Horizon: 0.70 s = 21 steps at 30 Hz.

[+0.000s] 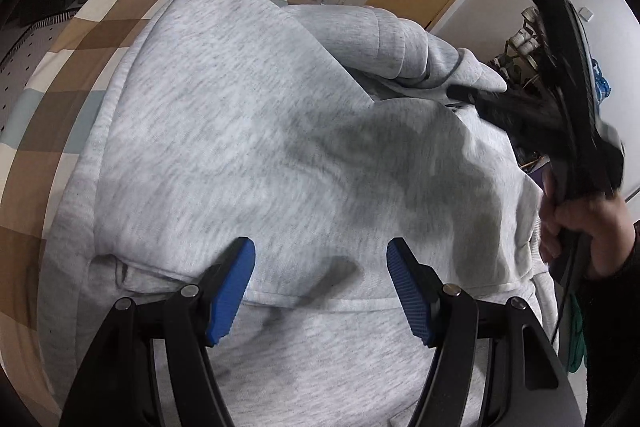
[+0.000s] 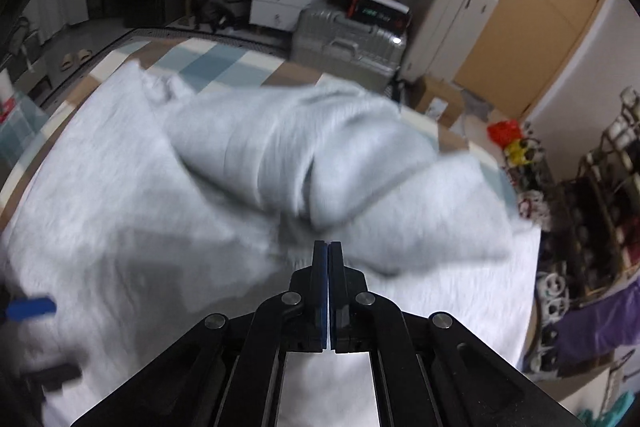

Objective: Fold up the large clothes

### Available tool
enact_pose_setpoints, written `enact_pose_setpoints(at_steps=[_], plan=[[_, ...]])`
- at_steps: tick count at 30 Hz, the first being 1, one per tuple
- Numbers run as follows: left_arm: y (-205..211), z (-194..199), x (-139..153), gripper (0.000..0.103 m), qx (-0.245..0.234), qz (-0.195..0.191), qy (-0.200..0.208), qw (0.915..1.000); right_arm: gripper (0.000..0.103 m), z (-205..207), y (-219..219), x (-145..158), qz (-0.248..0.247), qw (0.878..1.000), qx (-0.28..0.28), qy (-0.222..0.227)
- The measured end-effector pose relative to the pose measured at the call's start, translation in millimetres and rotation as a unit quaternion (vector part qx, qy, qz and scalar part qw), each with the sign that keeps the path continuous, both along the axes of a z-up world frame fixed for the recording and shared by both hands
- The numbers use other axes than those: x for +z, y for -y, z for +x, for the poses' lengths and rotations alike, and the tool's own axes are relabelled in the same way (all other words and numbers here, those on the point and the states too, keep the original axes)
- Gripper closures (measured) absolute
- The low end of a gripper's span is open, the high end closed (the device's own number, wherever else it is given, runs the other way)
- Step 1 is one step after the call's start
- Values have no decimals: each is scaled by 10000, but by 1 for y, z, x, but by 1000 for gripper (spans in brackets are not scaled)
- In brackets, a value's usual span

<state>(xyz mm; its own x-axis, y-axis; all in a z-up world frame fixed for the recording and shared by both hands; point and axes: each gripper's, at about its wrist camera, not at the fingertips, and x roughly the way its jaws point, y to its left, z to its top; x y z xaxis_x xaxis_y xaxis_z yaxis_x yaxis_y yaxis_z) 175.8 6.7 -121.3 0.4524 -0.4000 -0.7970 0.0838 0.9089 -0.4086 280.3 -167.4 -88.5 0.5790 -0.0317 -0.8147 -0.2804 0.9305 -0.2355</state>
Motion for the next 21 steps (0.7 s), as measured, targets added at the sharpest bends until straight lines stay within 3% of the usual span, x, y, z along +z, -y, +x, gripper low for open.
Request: enact_pose_setpoints(at_steps=[2, 4, 6, 9, 12, 13, 14, 17, 20, 21], plan=[[4, 2, -2, 39, -37, 139, 25, 9999, 102, -13, 19, 5, 8, 10000, 24, 69], [8, 3, -3, 39, -44, 272, 65, 9996, 90, -31, 40, 11, 94, 9998, -86, 151], [13, 3, -4, 39, -58, 472, 128, 9988, 65, -43, 56, 11, 285, 9994, -181, 86], [19, 5, -4, 39, -4, 663, 122, 9977, 63, -60, 79, -4, 210, 9991, -352, -119], [23, 8, -1, 39, 98, 697, 78, 9975, 64, -60, 95, -39, -128, 9961, -623, -618], [23, 9, 1, 39, 117, 637, 88, 9979, 65, -57, 97, -50, -169, 9948, -666, -757], [20, 10, 2, 39, 142, 557, 102, 9983, 63, -59, 99, -49, -67, 9963, -657, -547], [1, 12, 3, 39, 319, 225, 165, 9991, 63, -51, 93, -44, -115, 9939, -800, -745], [-12, 16, -4, 39, 346, -272, 34, 9990, 61, -54, 79, -14, 258, 9971, -569, -432], [-16, 16, -6, 39, 315, -396, 30, 9987, 54, -52, 69, -2, 314, 9981, -443, -281]])
